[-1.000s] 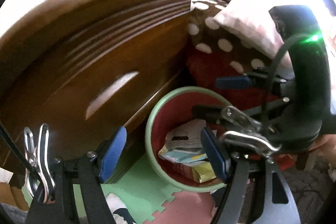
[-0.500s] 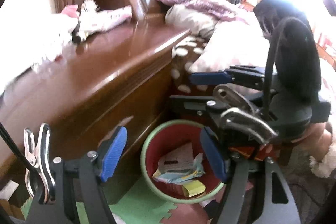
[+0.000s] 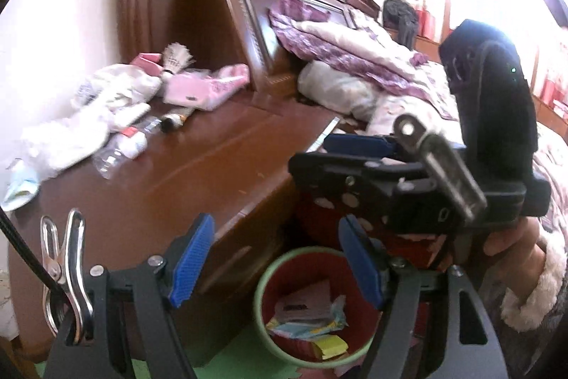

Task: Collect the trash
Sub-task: 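Move both tools back up to the bedside table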

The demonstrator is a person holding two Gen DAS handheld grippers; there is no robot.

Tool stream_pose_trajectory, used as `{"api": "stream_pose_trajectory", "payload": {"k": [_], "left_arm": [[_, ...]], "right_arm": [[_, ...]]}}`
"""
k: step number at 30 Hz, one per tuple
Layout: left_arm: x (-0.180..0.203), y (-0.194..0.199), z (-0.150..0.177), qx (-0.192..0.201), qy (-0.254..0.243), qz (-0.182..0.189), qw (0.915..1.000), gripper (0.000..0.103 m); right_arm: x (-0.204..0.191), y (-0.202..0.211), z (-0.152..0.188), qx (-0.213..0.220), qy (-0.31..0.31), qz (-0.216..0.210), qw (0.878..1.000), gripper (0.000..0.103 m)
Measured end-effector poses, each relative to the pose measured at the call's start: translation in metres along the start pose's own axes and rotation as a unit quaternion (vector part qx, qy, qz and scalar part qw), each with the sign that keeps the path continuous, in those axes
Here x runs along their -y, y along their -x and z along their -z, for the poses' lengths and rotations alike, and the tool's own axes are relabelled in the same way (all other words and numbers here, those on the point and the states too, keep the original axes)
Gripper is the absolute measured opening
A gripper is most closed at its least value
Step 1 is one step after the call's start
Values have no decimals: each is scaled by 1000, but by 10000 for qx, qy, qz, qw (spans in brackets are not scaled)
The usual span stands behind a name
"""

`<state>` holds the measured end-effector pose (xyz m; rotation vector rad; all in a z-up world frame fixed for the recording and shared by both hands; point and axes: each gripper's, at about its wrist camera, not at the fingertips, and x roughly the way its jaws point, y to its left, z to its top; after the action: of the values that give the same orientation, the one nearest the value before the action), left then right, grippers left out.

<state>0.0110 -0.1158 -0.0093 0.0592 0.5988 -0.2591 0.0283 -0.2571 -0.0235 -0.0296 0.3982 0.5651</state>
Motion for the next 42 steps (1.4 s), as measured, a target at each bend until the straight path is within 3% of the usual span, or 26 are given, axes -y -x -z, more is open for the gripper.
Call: {"api": "stream_pose_trajectory", "payload": {"k": [8, 16, 21, 25, 32, 37, 42], "left_arm": [[-37, 8, -16, 190, 224, -603, 9978, 76], [-69, 15, -32, 352, 422, -964, 9938, 76], [-89, 17, -46, 500, 606, -1019, 9917, 76], [-105, 14, -58, 655, 571, -1268, 9881, 76], [-140, -2, -63, 536, 1219, -1196, 9839, 76], [-153, 7, -58, 576, 1023, -1337, 9840, 76], [-178, 17, -56, 568, 1081, -1516, 9809, 76]], "right_arm": [[-4, -26, -30, 150, -344, -145, 9992, 67], [5, -64, -53, 144, -771, -135, 9968, 68], [11, -83, -64, 189, -1023, -126, 9945, 68], [16, -94, -71, 228, -1267, -156, 9916, 68], [23, -115, -73, -35, -1867, -590, 9806, 68], [17, -127, -71, -240, -1547, -165, 9875, 68], [9, -132, -69, -329, -1355, -131, 9901, 68]]}}
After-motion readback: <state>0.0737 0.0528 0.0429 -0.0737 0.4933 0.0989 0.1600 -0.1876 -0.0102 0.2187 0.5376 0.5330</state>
